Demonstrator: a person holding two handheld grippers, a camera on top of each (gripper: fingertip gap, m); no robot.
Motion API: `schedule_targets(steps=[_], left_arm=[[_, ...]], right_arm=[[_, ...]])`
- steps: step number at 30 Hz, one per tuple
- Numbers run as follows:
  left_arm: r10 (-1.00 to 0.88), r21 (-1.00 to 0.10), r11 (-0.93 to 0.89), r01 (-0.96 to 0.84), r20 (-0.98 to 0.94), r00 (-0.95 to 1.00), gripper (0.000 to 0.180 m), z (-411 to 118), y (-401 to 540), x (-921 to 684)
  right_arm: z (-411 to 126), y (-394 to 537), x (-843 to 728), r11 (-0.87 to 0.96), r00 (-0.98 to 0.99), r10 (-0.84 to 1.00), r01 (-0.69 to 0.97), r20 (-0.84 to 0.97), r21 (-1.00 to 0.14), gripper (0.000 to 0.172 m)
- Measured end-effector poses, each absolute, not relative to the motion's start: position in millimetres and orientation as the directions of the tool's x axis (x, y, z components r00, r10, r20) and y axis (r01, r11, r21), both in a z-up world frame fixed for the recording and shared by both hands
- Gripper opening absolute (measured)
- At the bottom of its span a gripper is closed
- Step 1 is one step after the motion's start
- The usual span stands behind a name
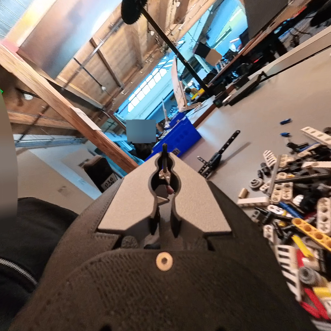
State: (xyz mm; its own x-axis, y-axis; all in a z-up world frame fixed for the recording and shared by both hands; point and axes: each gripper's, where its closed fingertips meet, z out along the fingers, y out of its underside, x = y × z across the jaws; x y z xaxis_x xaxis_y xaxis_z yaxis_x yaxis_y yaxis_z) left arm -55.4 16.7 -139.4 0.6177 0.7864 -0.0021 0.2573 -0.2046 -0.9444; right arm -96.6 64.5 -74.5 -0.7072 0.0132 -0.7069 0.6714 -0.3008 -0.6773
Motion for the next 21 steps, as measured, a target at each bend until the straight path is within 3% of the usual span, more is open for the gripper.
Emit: schedule_targets(steps=[2, 7, 10, 12, 21], left_arm=[[0.762, -0.966, -0.164, 0.200, 0.005, 0.647, 0.033, -127.0, 24.2, -49.2], [0.677, -0.971, 0.103, 0.215, 0.227, 0.700, 0.031, -94.0, 26.7, -39.0], [0.690, -0.981, 0.071, 0.180, 0.178, 0.701, 0.030, -92.1, 24.4, -38.6], [0.693, -0.984, 0.092, 0.151, 0.173, 0.700, 0.019, -87.0, 23.8, -36.9], [0.720, -0.989, 0.080, 0.124, 0.143, 0.679, 0.019, -86.1, 19.8, -39.2]], right_arm=[[-70.8, 59.0, -90.1, -0.299, -0.703, -0.038, 0.686, -0.710, -0.664, 0.000], [-69.9, 38.0, -72.1, -0.262, -0.679, -0.134, 0.727, -0.722, -0.635, 0.002], [-68.3, 28.5, -63.5, -0.250, -0.637, -0.211, 0.768, -0.741, -0.589, 0.001], [-68.8, 23.3, -59.2, -0.239, -0.616, -0.245, 0.787, -0.749, -0.569, 0.001], [-74.8, 8.7, -48.2, -0.197, -0.593, -0.267, 0.805, -0.759, -0.559, 0.001]])
